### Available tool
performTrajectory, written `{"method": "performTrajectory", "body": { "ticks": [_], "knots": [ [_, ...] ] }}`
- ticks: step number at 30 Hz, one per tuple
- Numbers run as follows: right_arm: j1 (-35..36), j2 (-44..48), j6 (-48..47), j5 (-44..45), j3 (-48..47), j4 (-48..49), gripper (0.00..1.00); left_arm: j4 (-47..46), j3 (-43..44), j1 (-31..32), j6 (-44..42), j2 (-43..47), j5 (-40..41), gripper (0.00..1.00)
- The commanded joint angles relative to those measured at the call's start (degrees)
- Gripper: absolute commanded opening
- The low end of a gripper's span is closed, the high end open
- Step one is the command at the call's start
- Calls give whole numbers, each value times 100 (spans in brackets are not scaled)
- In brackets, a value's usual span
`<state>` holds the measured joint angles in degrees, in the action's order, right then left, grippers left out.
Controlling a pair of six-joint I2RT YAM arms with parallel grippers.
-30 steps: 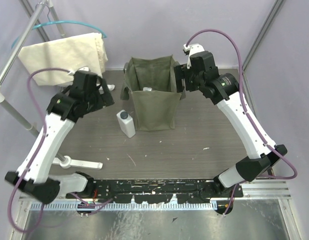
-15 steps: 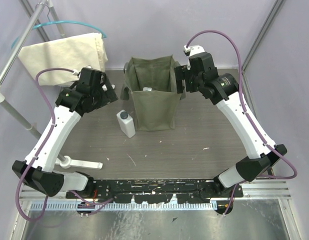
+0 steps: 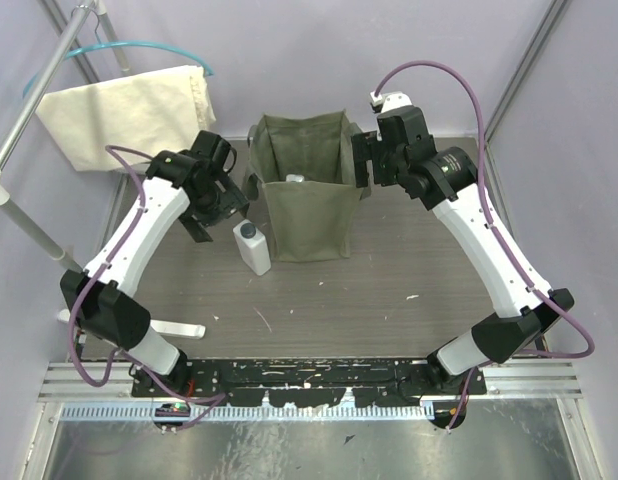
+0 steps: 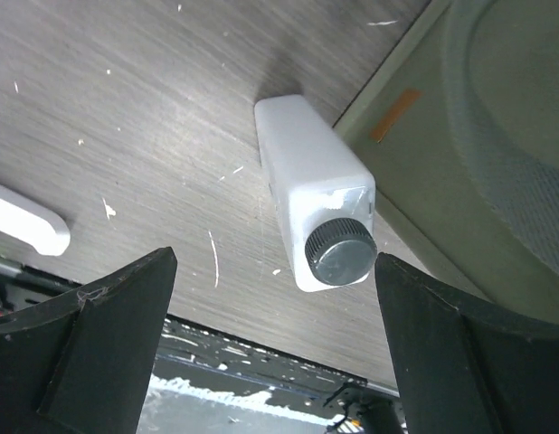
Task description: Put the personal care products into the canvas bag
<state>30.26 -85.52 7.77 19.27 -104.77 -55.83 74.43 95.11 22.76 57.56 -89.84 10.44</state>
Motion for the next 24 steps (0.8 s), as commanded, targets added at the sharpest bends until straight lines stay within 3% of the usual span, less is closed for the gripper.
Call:
{"method": "performTrajectory", "body": {
  "ticks": [1, 11, 24],
  "knots": [
    [24, 142, 52, 147, 34, 74, 89, 246, -52, 8, 756, -91, -82, 98],
    [24, 71, -91, 200, 100, 148, 89, 82, 0, 248, 1035, -697, 226, 98],
    [24, -39, -99, 286, 162, 211, 90, -400, -532, 353, 1246, -1094, -36, 98]
  ]
}}
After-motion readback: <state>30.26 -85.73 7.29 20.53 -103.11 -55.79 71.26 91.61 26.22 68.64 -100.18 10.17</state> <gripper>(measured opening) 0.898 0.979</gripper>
